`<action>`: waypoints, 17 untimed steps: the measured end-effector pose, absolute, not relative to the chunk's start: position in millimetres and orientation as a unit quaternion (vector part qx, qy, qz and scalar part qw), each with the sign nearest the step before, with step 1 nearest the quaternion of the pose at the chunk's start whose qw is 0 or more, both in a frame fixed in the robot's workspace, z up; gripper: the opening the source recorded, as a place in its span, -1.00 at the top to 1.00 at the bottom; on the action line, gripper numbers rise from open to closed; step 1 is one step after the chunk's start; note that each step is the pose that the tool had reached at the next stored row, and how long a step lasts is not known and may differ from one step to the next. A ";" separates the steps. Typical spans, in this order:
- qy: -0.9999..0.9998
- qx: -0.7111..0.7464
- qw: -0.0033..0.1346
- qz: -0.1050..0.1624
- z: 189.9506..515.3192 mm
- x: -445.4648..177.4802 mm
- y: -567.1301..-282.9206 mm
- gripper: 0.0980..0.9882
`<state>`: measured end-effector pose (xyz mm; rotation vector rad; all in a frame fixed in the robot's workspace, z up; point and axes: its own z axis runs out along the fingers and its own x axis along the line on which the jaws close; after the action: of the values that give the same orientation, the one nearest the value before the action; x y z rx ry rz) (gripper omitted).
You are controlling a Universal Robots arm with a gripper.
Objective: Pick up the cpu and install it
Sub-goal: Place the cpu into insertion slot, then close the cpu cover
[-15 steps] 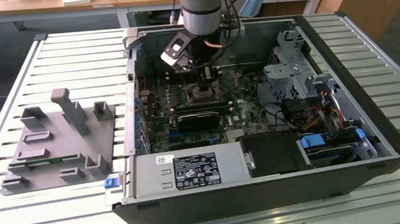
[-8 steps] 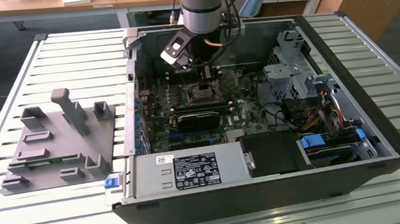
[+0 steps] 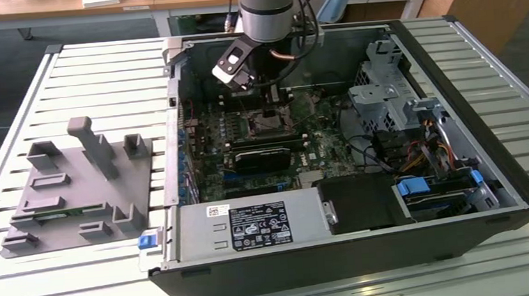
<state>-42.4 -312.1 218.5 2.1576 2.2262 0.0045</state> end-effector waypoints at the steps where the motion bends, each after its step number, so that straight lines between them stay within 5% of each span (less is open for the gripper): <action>1: 0.718 0.696 0.021 0.001 219.8 -42.4 -312.1 0.98; 17: 0.718 0.696 0.021 0.001 238.1 -42.3 -312.1 0.98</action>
<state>-42.3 -312.1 238.1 2.1576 2.2262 0.0045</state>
